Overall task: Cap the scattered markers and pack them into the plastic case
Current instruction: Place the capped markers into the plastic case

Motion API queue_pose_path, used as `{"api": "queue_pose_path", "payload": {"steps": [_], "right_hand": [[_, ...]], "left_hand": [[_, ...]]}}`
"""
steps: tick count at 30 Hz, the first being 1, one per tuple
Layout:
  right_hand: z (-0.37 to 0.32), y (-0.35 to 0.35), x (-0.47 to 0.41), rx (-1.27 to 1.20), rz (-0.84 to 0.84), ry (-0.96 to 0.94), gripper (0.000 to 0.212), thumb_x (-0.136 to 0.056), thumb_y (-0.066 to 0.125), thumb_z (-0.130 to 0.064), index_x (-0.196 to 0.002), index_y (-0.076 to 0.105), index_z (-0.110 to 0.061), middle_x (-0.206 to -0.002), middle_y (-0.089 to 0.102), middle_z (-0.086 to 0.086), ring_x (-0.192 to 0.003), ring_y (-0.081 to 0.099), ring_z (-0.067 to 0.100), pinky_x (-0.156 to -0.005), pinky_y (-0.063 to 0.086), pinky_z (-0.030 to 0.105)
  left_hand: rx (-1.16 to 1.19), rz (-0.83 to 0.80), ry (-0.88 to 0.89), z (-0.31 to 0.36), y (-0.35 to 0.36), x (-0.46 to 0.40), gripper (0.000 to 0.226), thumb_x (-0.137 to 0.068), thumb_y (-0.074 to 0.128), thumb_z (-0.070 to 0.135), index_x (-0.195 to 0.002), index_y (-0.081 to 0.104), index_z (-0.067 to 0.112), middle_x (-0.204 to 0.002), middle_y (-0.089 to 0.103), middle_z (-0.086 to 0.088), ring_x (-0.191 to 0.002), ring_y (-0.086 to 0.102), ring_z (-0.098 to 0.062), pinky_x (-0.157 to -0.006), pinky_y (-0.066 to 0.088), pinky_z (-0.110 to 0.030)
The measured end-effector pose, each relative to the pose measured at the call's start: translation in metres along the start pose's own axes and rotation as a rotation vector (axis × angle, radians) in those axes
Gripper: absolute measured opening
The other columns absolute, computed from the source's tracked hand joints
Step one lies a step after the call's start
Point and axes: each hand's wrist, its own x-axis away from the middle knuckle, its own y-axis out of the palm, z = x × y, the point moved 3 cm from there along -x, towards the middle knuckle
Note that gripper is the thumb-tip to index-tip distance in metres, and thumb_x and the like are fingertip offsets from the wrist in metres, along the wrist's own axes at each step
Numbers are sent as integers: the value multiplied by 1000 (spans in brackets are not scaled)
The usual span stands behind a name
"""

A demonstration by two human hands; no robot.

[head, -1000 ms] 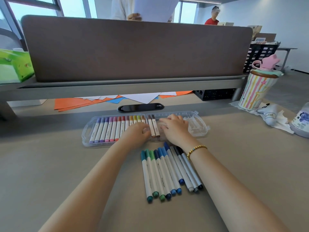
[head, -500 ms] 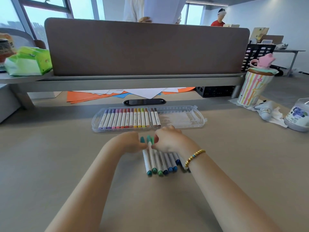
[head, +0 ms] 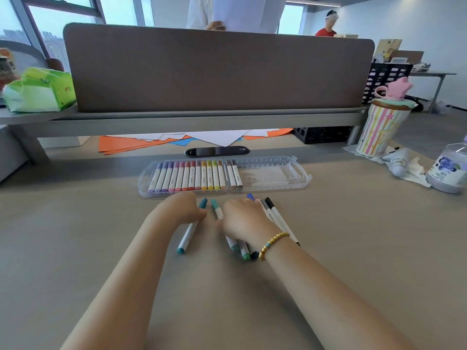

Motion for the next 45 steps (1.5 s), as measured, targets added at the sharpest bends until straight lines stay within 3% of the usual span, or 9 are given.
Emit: {"api": "queue_pose_path", "payload": {"steps": [3, 8, 14, 19, 26, 29, 36, 39, 45], "right_hand": [[10, -11, -4, -298, -110, 54, 21, -92, 48, -35, -81, 49, -17, -73, 46, 1, -63, 45, 16, -52, 32, 26], [44, -35, -15, -618, -94, 72, 24, -97, 41, -32, -84, 52, -16, -78, 57, 0, -62, 44, 11, -51, 32, 21], [87, -40, -52, -939, -23, 206, 18, -96, 47, -20, -98, 60, -8, -84, 70, 7, -55, 46, 12, -45, 32, 20], [115, -45, -64, -922, 107, 294, 20, -97, 47, -25, -104, 59, -10, -76, 68, 0, -61, 49, 11, -48, 37, 20], [128, -43, -84, -895, 184, 338, 23, -97, 46, -26, -109, 59, -11, -77, 67, -4, -63, 50, 7, -56, 41, 20], [128, -44, -93, -905, 188, 337, 24, -97, 45, -25, -113, 57, -11, -79, 67, -3, -62, 50, 6, -56, 40, 21], [123, -35, -106, -877, 162, 314, 22, -98, 45, -27, -111, 55, -13, -83, 67, -2, -64, 52, 6, -55, 39, 20], [123, -32, -110, -843, 168, 307, 17, -98, 46, -26, -101, 56, -12, -83, 67, 2, -61, 53, 6, -53, 39, 19], [119, -28, -120, -682, 177, 272, 24, -96, 49, -25, -106, 62, -7, -95, 68, 10, -67, 54, 13, -53, 38, 20]], "left_hand": [[132, -20, 10, 2, -8, -1, 27, -95, 47, 32, -93, 56, 7, -69, 47, -1, -58, 41, -11, -56, 37, -18], [547, -69, 89, 24, -21, -12, 26, -98, 45, 27, -80, 57, 11, -69, 66, 2, -52, 40, -9, -51, 37, -17], [754, 15, 110, 60, -42, -51, 22, -95, 51, 26, -89, 60, 7, -71, 61, -4, -57, 54, -11, -56, 49, -19], [679, 83, 95, 83, -40, -85, 24, -94, 53, 28, -79, 54, 10, -66, 58, -1, -52, 54, -8, -44, 46, -14], [604, 119, 38, 91, -30, -126, 30, -96, 50, 27, -72, 49, 8, -62, 55, -3, -51, 55, -12, -62, 50, -20], [500, 107, 43, 96, -25, -132, 25, -95, 51, 28, -86, 53, 5, -65, 54, -3, -51, 53, -12, -51, 47, -19], [231, 263, 145, 103, -7, -125, 30, -96, 47, 26, -118, 40, 6, -84, 51, -4, -74, 50, -18, -56, 40, -24], [52, 331, 200, 105, -1, -124, 33, -98, 41, 29, -126, 44, 11, -117, 52, -10, -104, 51, -23, -79, 46, -32], [-139, 238, 317, 90, 7, -123, 48, -101, 25, 38, -145, 32, 20, -156, 19, -2, -143, 13, -23, -114, 17, -42]]}}
